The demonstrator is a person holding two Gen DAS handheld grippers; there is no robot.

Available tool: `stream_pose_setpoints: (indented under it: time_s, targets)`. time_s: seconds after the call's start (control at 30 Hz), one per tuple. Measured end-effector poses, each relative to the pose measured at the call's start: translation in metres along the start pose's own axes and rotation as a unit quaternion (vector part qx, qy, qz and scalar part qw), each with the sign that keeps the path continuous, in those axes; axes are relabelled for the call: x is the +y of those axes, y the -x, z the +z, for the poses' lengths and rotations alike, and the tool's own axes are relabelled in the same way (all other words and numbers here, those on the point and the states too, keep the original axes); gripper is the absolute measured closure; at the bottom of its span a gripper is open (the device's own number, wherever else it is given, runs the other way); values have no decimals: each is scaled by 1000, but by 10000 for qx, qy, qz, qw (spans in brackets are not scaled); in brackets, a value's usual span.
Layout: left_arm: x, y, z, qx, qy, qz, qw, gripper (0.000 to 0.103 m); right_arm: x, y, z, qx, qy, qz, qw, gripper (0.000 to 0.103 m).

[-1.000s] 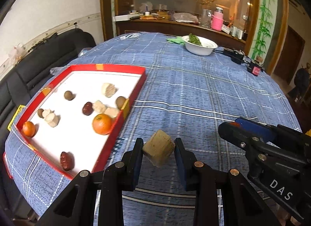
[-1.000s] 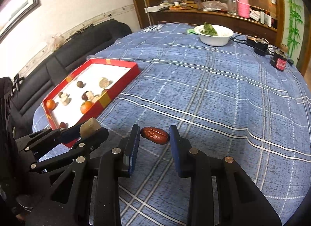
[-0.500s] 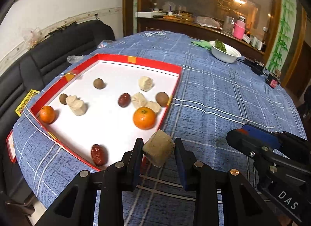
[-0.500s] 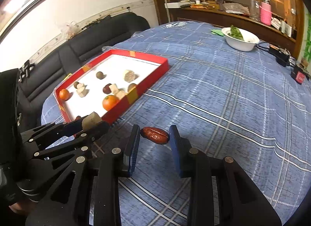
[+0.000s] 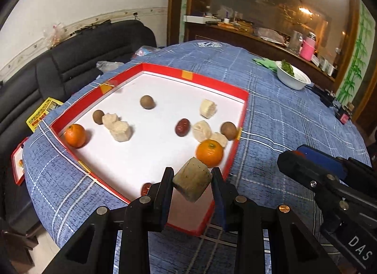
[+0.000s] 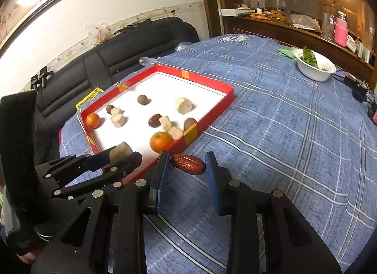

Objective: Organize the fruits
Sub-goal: 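Carry the red date and beige cube in both tools over the red box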

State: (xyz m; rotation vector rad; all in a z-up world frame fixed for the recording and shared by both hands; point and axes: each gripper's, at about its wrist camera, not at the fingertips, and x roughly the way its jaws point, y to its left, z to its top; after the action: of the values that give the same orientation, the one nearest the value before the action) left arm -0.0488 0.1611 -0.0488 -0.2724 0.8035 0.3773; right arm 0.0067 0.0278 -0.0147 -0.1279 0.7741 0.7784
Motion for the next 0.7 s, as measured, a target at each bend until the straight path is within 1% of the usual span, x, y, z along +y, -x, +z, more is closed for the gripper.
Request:
stream_pose_setpoints:
  time_s: [0.43, 0.7]
  targets:
    - [31, -10, 12, -4, 300, 234, 9993, 72, 27, -19, 24, -24, 283, 181, 9994, 73]
    - [49, -19, 32, -78, 408, 438, 9982, 72, 36, -32, 43, -58, 384, 251, 9989, 73]
